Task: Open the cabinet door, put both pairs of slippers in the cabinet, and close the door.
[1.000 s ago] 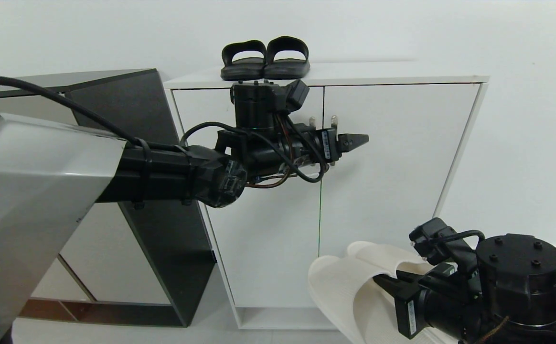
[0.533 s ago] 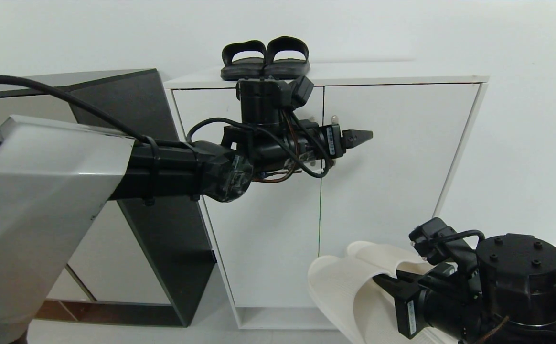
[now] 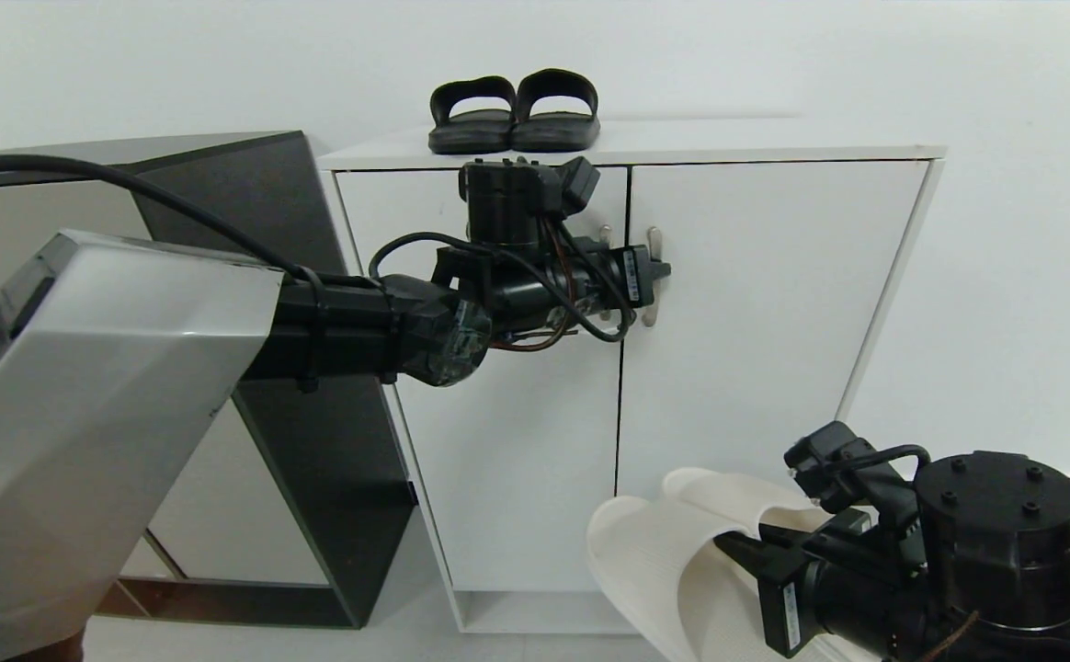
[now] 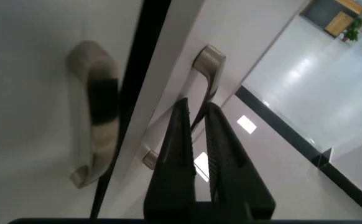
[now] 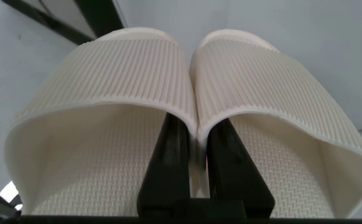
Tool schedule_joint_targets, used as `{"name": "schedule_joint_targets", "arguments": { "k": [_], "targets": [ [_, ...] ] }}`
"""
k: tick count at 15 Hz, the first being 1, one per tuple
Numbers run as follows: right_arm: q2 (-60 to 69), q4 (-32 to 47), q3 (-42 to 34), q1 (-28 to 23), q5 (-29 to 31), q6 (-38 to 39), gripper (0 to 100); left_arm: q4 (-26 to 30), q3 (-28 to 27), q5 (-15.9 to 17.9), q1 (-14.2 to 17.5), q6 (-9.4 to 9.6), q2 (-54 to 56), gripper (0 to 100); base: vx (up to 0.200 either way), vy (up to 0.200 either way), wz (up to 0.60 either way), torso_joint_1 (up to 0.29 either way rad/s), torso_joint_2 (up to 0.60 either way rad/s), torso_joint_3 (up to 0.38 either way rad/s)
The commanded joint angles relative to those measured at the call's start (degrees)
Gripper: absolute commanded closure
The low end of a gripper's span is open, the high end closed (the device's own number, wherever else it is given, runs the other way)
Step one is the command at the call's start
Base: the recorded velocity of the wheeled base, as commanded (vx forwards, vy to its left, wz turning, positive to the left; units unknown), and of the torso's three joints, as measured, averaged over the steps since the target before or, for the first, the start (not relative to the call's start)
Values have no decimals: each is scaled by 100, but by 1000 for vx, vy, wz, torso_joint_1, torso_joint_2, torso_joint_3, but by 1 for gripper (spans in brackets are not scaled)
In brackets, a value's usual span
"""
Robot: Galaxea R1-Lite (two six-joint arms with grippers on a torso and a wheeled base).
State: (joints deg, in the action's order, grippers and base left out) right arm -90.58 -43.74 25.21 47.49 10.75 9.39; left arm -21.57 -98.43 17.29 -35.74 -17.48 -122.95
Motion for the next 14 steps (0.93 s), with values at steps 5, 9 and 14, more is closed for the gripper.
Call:
{"name": "schedule_joint_targets", "arguments": {
  "k": [5,9,14],
  "targets": [
    [163,6,-69,5,-478,-7,100,-32,315,29,-82,-36,342,100,0,0,0,0,0,0],
    [523,6,-394,-3,-1269,-139,100,-146,1229,29,-302,-27,1028,100,0,0,0,0,0,0],
    [690,32,-482,5,-1427,-156,100,-577,2434,-41,-627,17,1819,100,0,0,0,0,0,0]
  ]
}}
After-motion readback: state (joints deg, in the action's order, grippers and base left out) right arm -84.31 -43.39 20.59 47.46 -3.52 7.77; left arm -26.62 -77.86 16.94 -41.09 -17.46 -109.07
